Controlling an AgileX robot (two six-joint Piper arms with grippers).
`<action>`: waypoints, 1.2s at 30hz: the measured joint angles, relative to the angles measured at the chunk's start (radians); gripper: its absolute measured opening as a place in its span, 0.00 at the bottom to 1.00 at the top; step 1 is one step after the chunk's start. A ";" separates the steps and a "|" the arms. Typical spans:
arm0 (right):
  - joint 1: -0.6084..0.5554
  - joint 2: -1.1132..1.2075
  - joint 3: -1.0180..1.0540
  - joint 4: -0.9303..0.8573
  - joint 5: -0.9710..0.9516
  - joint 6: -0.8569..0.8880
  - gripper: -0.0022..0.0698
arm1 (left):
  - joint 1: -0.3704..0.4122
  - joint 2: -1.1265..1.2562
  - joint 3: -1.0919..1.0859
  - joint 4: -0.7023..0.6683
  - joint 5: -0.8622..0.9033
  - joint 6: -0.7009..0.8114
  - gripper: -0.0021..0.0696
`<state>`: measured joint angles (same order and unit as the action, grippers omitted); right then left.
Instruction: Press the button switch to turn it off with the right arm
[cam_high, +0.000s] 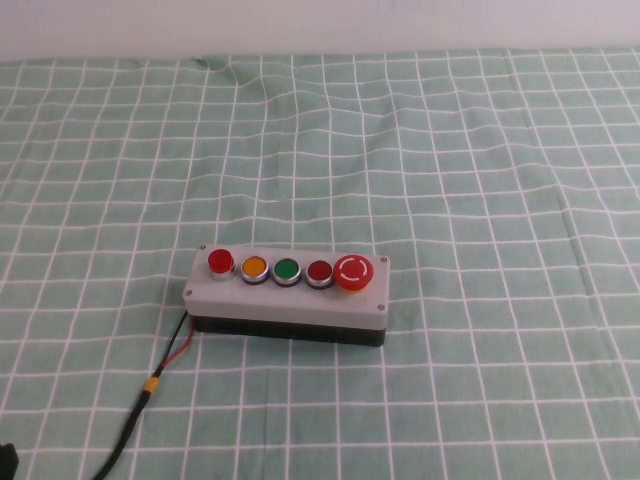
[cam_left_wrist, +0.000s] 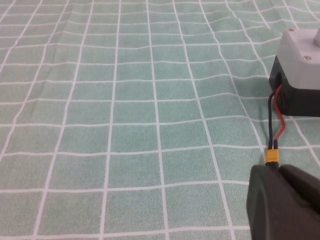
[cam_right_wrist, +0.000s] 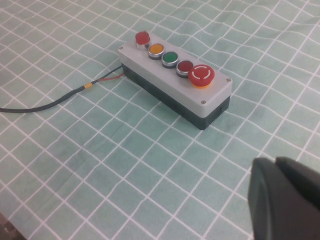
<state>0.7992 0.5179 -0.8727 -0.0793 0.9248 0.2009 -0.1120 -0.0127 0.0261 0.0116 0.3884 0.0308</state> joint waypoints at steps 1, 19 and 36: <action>0.000 0.000 0.000 0.000 0.002 0.000 0.01 | 0.000 0.000 0.000 0.000 0.000 0.000 0.02; 0.000 0.000 0.000 0.000 0.004 0.003 0.01 | 0.000 0.000 0.000 0.000 0.000 0.000 0.02; 0.000 -0.002 0.160 -0.119 -0.158 0.082 0.01 | 0.000 0.000 0.000 0.000 0.000 0.000 0.02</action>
<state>0.7992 0.5156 -0.7129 -0.1983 0.7664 0.2828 -0.1120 -0.0127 0.0261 0.0116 0.3884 0.0308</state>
